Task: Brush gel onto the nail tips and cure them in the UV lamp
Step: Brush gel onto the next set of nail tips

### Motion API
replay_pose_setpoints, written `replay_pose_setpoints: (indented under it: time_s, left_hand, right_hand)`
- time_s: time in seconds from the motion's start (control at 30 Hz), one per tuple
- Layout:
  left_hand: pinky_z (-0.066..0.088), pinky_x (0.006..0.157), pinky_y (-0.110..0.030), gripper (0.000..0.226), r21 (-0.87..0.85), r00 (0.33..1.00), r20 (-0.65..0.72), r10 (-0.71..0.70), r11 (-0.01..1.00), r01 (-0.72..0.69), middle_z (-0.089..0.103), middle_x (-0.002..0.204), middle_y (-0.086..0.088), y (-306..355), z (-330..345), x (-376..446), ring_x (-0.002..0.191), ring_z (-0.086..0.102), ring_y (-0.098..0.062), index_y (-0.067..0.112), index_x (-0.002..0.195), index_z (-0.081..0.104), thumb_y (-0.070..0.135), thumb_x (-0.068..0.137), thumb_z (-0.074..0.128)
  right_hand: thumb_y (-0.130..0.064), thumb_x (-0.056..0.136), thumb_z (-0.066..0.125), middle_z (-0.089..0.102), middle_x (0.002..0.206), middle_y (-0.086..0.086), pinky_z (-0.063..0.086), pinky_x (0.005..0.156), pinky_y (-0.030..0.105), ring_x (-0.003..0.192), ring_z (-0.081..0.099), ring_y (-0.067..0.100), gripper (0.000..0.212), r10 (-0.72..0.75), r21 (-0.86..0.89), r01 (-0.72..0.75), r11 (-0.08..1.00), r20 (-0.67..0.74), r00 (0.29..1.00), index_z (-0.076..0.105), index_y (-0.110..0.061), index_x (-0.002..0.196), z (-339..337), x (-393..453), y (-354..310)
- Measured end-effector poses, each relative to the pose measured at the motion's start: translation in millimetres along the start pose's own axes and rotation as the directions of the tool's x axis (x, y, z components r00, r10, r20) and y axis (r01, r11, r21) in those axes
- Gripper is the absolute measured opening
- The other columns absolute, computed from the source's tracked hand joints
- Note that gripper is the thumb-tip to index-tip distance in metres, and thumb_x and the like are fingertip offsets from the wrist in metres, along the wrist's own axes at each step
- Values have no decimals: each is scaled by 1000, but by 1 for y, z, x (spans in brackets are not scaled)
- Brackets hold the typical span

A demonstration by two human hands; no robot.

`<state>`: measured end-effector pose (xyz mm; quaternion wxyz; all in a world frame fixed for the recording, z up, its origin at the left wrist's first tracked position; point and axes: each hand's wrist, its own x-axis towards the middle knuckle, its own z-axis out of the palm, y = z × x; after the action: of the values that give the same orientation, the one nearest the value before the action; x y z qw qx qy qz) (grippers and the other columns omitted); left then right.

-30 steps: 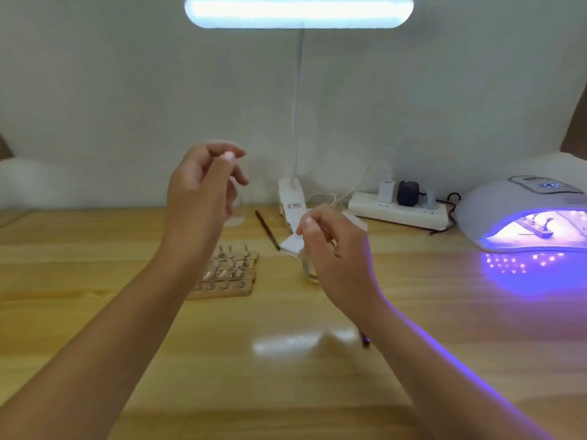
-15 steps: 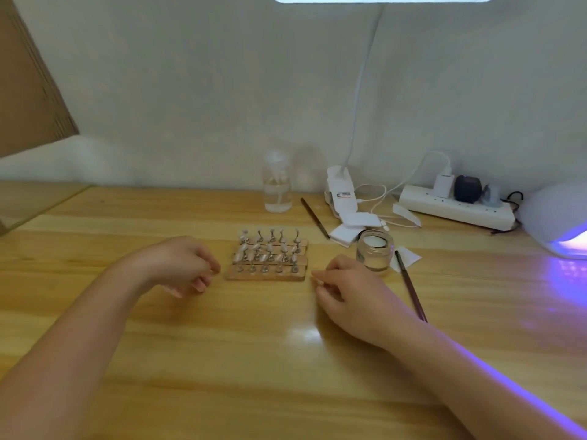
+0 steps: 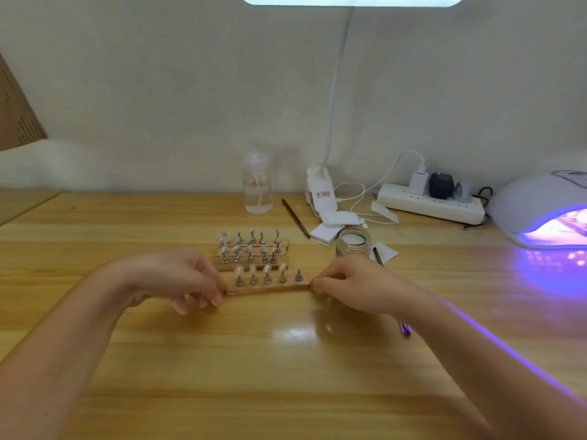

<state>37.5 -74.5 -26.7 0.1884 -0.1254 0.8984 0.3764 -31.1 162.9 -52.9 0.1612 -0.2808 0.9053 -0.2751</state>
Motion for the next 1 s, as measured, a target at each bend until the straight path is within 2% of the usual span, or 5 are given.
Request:
replay_pose_setpoints:
  time_s: [0.3, 0.5, 0.8, 0.9, 1.0]
  left_hand:
    - [38, 46, -14, 15, 45, 982, 3, 186, 981, -186, 59, 67, 4, 28, 49, 10, 45, 45, -1, 24, 91, 72, 19, 86, 59]
    - [34, 60, -10, 30, 187, 902, -231, 366, 926, -328, 53, 89, 17, 26, 77, 25, 69, 48, 4, 43, 97, 50, 40, 75, 70]
    - [34, 59, -23, 17, 186, 773, -375, 512, 858, -478, 50, 72, 13, 20, 90, 38, 63, 44, 7, 48, 73, 55, 41, 71, 70]
    - [34, 59, -25, 19, 177, 768, -400, 500, 864, -471, 51, 71, 15, 21, 91, 40, 61, 45, 6, 51, 70, 54, 42, 69, 71]
    - [32, 57, -24, 17, 176, 772, -411, 485, 873, -455, 52, 71, 17, 22, 92, 41, 62, 45, 8, 50, 68, 54, 45, 68, 70]
  right_hand:
    - [-34, 90, 56, 63, 70, -8, 44, 60, 17, 58, 54, 2, 24, 189, -20, -189, 982, 201, 961, 71, -15, 87, -62, -28, 37]
    - [-31, 90, 56, 62, 62, -5, 43, 45, 13, 49, 56, 2, 24, 270, -87, -268, 960, 10, 963, 62, -16, 73, -77, -28, 58]
    - [-31, 87, 54, 43, 58, 1, 29, 50, 25, 55, 39, 14, 35, 175, -365, -209, 907, -124, 977, 47, -12, 59, -48, -2, 59]
    - [-30, 87, 56, 55, 55, -4, 36, 45, 19, 49, 49, 8, 31, 174, -273, -205, 940, -134, 976, 58, -9, 63, -60, -4, 59]
    - [-21, 87, 56, 63, 49, -7, 36, 38, 12, 35, 47, 1, 24, 138, 122, -107, 987, -284, 949, 62, -13, 65, -79, -8, 60]
